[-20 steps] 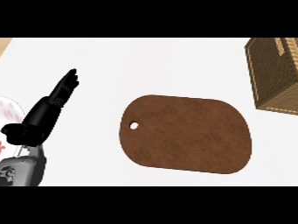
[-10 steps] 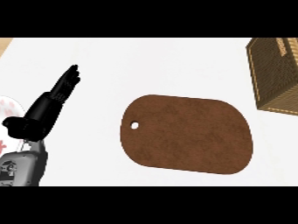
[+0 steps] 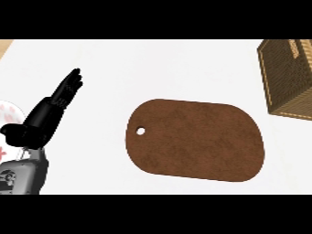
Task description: Pick the tomato from the cutting board and place it in the basket
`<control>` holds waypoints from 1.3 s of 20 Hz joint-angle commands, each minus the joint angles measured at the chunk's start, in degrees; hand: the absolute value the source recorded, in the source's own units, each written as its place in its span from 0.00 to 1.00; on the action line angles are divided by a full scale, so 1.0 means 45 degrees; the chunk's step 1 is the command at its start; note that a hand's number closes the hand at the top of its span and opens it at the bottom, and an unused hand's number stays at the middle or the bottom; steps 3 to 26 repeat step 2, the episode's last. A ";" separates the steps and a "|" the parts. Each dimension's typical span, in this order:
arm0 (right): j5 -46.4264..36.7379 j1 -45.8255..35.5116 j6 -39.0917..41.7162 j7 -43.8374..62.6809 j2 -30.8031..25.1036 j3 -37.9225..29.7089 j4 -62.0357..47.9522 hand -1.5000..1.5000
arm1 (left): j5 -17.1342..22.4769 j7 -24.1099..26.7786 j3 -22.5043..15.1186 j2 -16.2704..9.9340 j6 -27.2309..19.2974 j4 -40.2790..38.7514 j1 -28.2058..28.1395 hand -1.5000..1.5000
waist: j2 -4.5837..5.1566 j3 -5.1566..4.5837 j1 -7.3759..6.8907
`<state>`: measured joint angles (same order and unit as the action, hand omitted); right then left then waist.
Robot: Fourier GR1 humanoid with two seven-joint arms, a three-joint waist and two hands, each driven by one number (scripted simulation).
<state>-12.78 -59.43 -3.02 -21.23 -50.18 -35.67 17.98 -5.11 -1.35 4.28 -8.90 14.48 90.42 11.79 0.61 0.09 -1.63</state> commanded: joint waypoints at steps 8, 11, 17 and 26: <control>0.0951 0.0537 0.1682 0.0463 -0.1393 -0.0920 -0.0902 0.00 | 0.0307 0.0098 0.0151 -0.0154 0.0309 0.0253 -0.0429 0.50 | -0.0002 0.0012 0.0017; 0.0951 0.0537 0.1682 0.0463 -0.1393 -0.0920 -0.0902 0.00 | 0.0307 0.0098 0.0151 -0.0154 0.0309 0.0253 -0.0429 0.50 | -0.0002 0.0012 0.0017; 0.0951 0.0537 0.1682 0.0463 -0.1393 -0.0920 -0.0902 0.00 | 0.0307 0.0098 0.0151 -0.0154 0.0309 0.0253 -0.0429 0.50 | -0.0002 0.0012 0.0017; 0.0951 0.0537 0.1682 0.0463 -0.1393 -0.0920 -0.0902 0.00 | 0.0307 0.0098 0.0151 -0.0154 0.0309 0.0253 -0.0429 0.50 | -0.0002 0.0012 0.0017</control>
